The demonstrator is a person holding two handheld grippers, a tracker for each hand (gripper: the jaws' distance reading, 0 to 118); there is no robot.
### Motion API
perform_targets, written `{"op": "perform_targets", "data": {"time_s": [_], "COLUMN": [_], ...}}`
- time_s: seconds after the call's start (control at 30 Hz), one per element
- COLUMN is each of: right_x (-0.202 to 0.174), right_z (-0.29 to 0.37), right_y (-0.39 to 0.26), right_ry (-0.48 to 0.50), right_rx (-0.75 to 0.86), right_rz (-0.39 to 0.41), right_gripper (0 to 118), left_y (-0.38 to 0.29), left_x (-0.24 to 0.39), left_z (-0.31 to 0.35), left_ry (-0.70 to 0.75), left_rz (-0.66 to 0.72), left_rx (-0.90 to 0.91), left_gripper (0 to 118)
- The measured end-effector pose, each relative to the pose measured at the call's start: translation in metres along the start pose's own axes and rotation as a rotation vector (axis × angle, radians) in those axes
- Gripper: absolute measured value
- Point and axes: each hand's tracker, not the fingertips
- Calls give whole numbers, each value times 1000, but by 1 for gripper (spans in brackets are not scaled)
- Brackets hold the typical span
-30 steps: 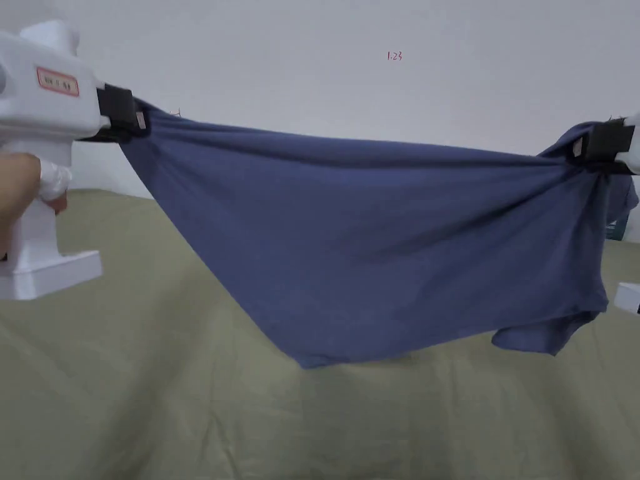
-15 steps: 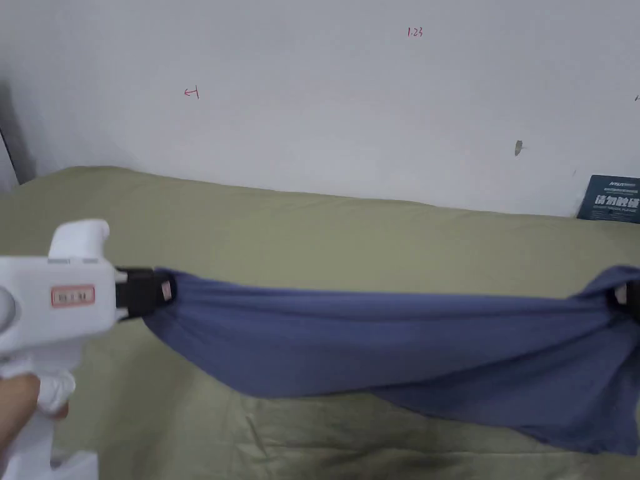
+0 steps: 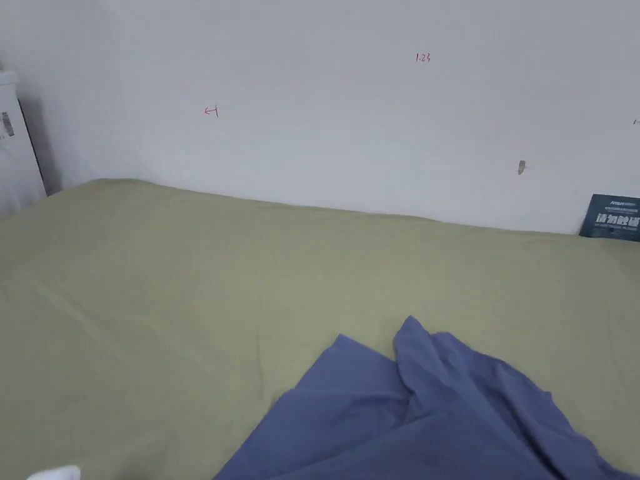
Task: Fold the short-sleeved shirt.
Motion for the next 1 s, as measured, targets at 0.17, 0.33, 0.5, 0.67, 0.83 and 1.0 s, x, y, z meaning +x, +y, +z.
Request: {"op": "perform_targets", "data": {"time_s": [0.17,0.33,0.5,0.67,0.83,1.0], "right_x": [-3,-8,-40,-92,-125,-131], "right_z": [-3,19,73,125,158,167], "right_y": [-26,-33,-21,-16,-35,-46], "right_ry": [-18,54,98,-123,-173,-148], "right_rx": [-48,24,282,499,655,679], "right_rz": [-7,-119,76,211,222,242], "right_gripper": [2,44,79,82,0,0], "left_y": [-19,-33,-20,-12,-30,-42], "left_x": [0,4,55,122,182,193], "left_z": [2,11,60,95,103,99], "left_ry": [14,-11,-86,101,162,166], "left_rz": [13,49,-39,-353,-500,-504], "left_rx": [-9,27,329,579,707,710], "left_gripper": [2,64,101,99,29,0]}}
